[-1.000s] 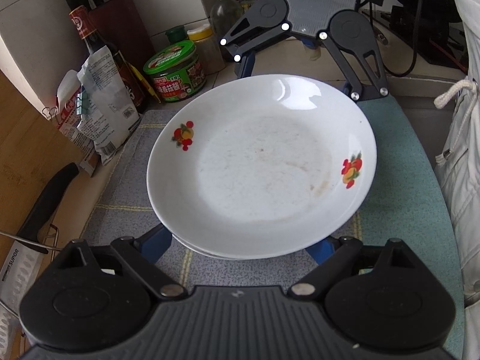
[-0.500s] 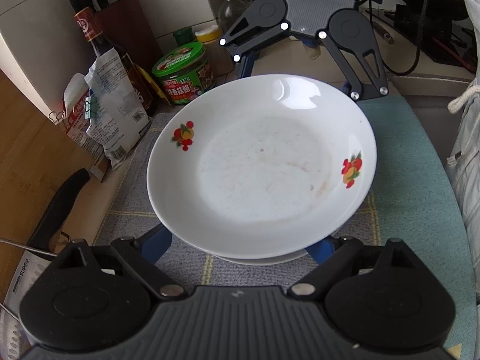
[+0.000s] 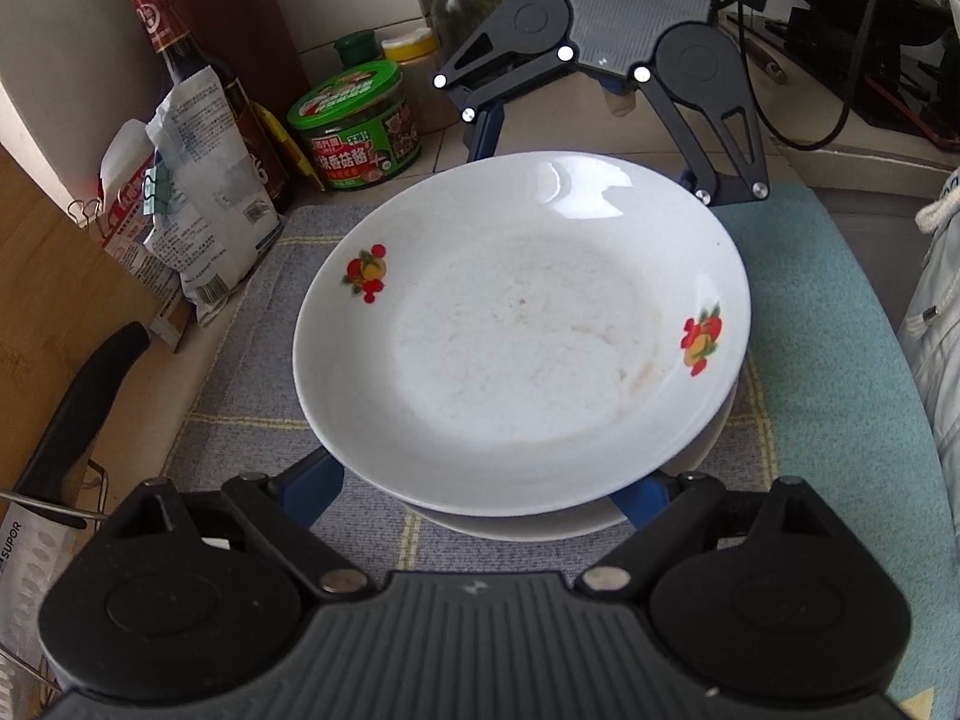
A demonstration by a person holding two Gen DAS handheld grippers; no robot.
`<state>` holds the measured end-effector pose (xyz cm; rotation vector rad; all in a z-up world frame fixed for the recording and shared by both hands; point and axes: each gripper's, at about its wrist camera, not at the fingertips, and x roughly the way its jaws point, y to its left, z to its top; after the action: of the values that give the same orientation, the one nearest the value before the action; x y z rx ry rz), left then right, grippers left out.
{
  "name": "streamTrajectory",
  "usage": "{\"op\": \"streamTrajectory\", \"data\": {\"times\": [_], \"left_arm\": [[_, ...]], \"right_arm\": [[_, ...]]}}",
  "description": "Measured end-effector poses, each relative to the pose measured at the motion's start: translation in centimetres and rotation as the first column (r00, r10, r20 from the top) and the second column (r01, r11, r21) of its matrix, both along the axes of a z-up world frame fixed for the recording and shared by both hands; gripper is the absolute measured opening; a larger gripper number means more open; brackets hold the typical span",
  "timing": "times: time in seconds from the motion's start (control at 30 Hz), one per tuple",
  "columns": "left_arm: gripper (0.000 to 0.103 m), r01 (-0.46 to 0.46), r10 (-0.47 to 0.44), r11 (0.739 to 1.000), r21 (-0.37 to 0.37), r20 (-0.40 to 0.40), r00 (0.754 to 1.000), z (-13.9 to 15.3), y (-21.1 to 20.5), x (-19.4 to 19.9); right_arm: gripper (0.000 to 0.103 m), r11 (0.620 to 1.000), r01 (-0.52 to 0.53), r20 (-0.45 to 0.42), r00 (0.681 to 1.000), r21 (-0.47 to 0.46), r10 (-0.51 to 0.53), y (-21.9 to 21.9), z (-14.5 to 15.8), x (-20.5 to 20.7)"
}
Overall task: Organize plates and bowls
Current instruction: 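Set the large plate down flat on the stained plate with both grippers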
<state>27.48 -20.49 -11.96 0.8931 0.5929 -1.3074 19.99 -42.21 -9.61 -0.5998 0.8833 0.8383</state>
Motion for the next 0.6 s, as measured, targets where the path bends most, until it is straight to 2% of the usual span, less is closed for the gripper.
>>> {"op": "streamTrajectory", "data": {"times": [0.6], "left_arm": [[0.093, -0.031, 0.031, 0.999, 0.013, -0.04, 0.999, -0.2, -0.39, 0.56]], "right_arm": [[0.103, 0.998, 0.049, -0.02, 0.999, -0.034, -0.05, 0.5, -0.07, 0.58]]}}
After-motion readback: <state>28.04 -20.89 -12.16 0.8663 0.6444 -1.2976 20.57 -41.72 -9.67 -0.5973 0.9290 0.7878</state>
